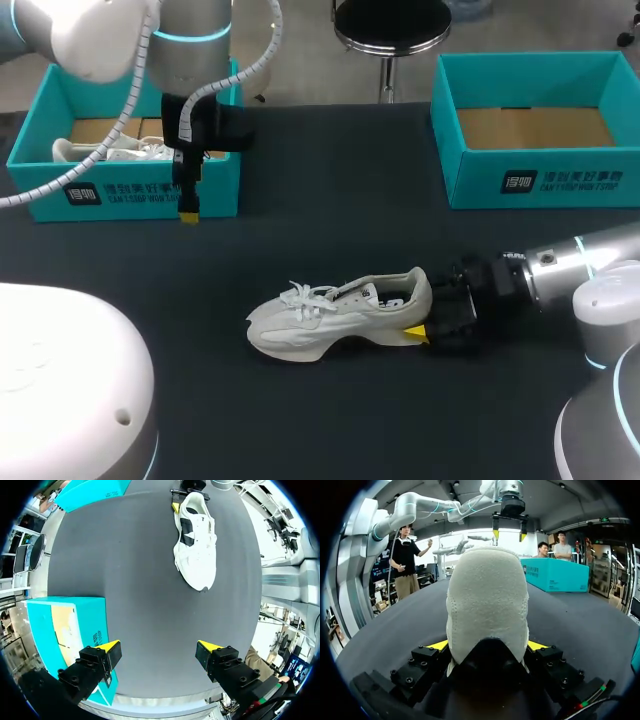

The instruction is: Take the shoe out of the shoebox, open the shoe tongue, remove and reinsert the insole, then place the shoe into the shoebox

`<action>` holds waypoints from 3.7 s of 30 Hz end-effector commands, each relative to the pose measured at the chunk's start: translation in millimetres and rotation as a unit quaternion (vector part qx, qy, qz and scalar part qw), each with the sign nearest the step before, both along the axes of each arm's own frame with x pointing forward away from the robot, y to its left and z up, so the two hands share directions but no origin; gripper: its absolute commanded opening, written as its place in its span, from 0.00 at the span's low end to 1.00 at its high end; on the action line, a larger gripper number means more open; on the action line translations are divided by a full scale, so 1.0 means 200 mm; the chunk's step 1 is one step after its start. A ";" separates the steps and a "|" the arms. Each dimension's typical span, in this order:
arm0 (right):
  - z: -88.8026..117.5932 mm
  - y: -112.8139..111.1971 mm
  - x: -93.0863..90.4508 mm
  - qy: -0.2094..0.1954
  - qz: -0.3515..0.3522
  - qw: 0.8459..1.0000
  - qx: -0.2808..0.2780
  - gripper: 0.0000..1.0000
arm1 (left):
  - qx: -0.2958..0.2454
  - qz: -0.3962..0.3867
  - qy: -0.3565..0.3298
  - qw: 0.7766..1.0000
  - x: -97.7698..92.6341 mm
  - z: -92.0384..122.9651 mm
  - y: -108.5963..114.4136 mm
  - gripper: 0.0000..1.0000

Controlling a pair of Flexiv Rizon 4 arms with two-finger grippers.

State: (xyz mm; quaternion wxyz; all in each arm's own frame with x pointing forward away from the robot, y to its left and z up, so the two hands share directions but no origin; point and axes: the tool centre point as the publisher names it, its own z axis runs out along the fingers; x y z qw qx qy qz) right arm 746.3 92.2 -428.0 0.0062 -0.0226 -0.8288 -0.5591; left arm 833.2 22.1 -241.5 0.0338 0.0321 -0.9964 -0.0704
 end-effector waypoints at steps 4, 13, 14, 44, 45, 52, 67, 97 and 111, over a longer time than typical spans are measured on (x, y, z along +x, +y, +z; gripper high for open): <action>-0.03 0.02 0.00 0.000 -0.001 1.000 -0.001 0.00 | 0.043 0.203 -0.001 0.978 -0.07 -0.02 -0.13 1.00; -0.03 0.02 0.00 0.000 -0.001 1.000 -0.001 0.00 | 0.064 0.454 -0.001 0.888 -0.21 -0.03 -0.31 1.00; -0.03 0.02 0.00 0.000 -0.001 1.000 -0.001 0.00 | 0.062 0.475 0.007 0.878 -0.22 -0.03 -0.33 1.00; -0.03 0.02 0.00 0.000 -0.001 1.000 -0.001 0.00 | 0.081 0.597 -0.064 0.796 -0.46 -0.12 -0.59 1.00; -0.03 0.02 0.00 0.000 -0.001 1.000 -0.001 0.00 | 0.081 0.597 -0.064 0.796 -0.46 -0.12 -0.59 1.00; -0.03 0.02 0.00 0.000 -0.001 1.000 -0.001 0.00 | 0.053 0.614 -0.105 0.780 -0.50 -0.12 -0.69 1.00; -0.03 0.02 0.00 0.000 -0.001 1.000 -0.001 0.00 | 0.040 0.635 -0.128 0.761 -0.58 -0.22 -1.06 1.00; -0.03 0.02 0.00 0.000 -0.001 1.000 -0.001 0.00 | 0.058 0.676 -0.218 0.702 -0.54 -0.58 -1.32 1.00; -0.03 0.02 0.00 0.000 -0.001 1.000 -0.001 0.00 | 0.108 0.681 -0.243 0.682 -0.57 -0.66 -1.33 1.00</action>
